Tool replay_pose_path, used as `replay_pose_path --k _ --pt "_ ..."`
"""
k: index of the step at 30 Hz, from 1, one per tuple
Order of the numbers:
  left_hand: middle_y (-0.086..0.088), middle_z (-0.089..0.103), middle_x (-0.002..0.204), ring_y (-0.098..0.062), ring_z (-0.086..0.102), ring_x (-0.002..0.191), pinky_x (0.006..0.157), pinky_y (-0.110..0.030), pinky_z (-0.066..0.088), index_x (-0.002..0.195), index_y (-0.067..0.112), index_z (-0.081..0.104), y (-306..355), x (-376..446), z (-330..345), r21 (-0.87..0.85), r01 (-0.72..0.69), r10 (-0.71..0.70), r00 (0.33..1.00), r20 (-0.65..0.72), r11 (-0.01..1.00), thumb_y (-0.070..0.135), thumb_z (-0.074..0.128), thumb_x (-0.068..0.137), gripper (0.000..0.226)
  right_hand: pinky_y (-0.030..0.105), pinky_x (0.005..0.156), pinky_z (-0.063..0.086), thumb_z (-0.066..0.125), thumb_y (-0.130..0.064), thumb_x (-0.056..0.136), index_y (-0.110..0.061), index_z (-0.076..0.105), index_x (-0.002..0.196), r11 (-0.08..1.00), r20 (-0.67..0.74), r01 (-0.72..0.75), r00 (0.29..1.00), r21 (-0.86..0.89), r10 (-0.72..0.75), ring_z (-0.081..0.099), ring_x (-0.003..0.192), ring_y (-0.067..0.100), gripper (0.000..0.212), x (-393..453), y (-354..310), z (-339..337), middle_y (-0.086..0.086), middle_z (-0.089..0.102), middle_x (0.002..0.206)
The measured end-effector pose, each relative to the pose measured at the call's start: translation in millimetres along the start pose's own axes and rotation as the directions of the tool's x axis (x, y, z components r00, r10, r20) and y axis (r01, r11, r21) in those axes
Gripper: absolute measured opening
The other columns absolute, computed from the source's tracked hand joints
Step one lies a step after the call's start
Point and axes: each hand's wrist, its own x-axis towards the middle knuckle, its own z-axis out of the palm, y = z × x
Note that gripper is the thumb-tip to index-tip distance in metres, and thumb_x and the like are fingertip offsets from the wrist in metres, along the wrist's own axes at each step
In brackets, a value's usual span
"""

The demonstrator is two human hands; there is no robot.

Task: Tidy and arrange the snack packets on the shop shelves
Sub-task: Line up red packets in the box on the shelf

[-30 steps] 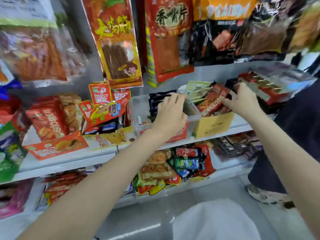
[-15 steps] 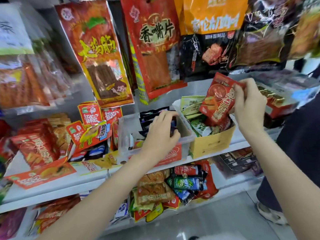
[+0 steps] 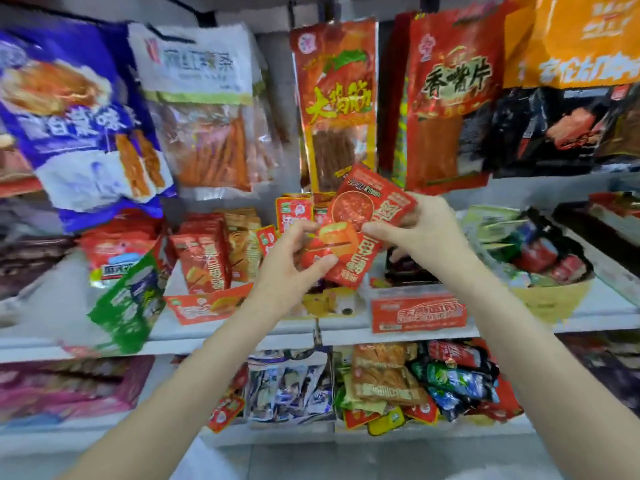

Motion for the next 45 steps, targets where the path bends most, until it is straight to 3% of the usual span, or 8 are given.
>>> replay_pose_path --k 8,12,15,19,31,37,40,45 --pt "0.017 0.056 0.078 0.016 0.053 0.066 0.069 -0.005 0.043 0.082 0.028 0.054 -32 -40 -126 -0.089 0.146 -0.156 0.981 -0.113 0.985 0.004 0.063 0.083 0.025 0.021 0.068 0.055 0.066 0.009 0.074 -0.013 0.061 0.089 0.913 0.308 -0.154 0.951 0.378 0.033 0.065 0.069 0.005 0.027 27 -27 133 -0.006 0.071 0.072" --pt "0.007 0.058 0.076 0.009 0.057 0.066 0.069 -0.010 0.044 0.086 0.016 0.057 -55 -57 -159 0.104 0.176 -0.149 0.963 -0.227 0.979 0.001 0.060 0.085 0.016 0.025 0.072 0.053 0.067 0.009 0.074 -0.012 0.062 0.083 0.951 0.341 -0.174 0.937 0.256 0.079 0.064 0.070 0.008 0.023 34 -33 175 -0.004 0.070 0.073" --pt "0.000 0.066 0.090 -0.017 0.064 0.087 0.080 -0.029 0.048 0.097 0.013 0.065 -83 -67 -178 0.406 0.246 -0.118 0.942 -0.314 0.880 0.003 0.055 0.087 0.017 0.027 0.068 0.051 0.068 -0.001 0.078 -0.014 0.061 0.076 1.000 0.085 0.007 0.996 -0.028 -0.005 0.063 0.071 0.011 0.016 45 -35 201 0.001 0.069 0.077" --pt "-0.006 0.055 0.127 -0.024 0.048 0.119 0.100 -0.029 0.035 0.122 0.009 0.057 -118 -80 -186 0.658 0.217 -0.137 0.975 -0.173 0.721 0.009 0.051 0.090 0.033 0.040 0.083 0.050 0.069 -0.012 0.079 -0.008 0.068 0.094 0.976 -0.047 0.063 0.996 -0.211 -0.075 0.065 0.091 0.028 0.015 54 -33 236 0.011 0.071 0.096" --pt "-0.004 0.040 0.128 -0.023 0.055 0.103 0.079 -0.016 0.034 0.114 0.004 0.057 -137 -65 -195 0.674 0.227 -0.171 0.974 -0.150 0.703 0.009 0.051 0.090 0.025 0.035 0.083 0.046 0.058 -0.006 0.085 -0.006 0.052 0.116 0.830 0.260 0.001 0.950 -0.557 0.173 0.058 0.106 0.035 0.031 62 -1 305 0.016 0.062 0.115" --pt "-0.006 0.046 0.120 -0.018 0.052 0.105 0.087 -0.019 0.036 0.087 0.001 0.059 -141 -66 -203 0.583 0.306 -0.216 0.951 -0.219 0.752 0.006 0.059 0.084 0.007 0.009 0.054 0.039 0.059 -0.003 0.086 -0.001 0.062 0.098 0.871 0.281 0.016 0.949 -0.491 0.141 0.060 0.080 0.022 0.013 60 -14 305 0.015 0.065 0.099" --pt "-0.005 0.048 0.118 -0.017 0.053 0.101 0.084 -0.019 0.037 0.087 0.001 0.058 -140 -68 -204 0.594 0.317 -0.217 0.947 -0.236 0.739 0.006 0.058 0.084 0.006 0.026 0.076 0.042 0.059 -0.008 0.087 -0.003 0.061 0.108 0.863 0.333 0.040 0.931 -0.504 0.152 0.059 0.103 0.031 0.022 52 -15 311 0.015 0.064 0.112" --pt "-0.003 0.046 0.123 -0.016 0.051 0.108 0.083 -0.016 0.036 0.103 0.004 0.058 -131 -71 -199 0.635 0.244 -0.100 0.962 -0.255 0.733 0.004 0.053 0.085 0.018 0.028 0.072 0.047 0.062 -0.013 0.086 -0.010 0.054 0.105 0.924 0.200 -0.023 0.974 -0.383 0.107 0.061 0.089 0.023 0.021 39 -22 281 0.009 0.066 0.102"
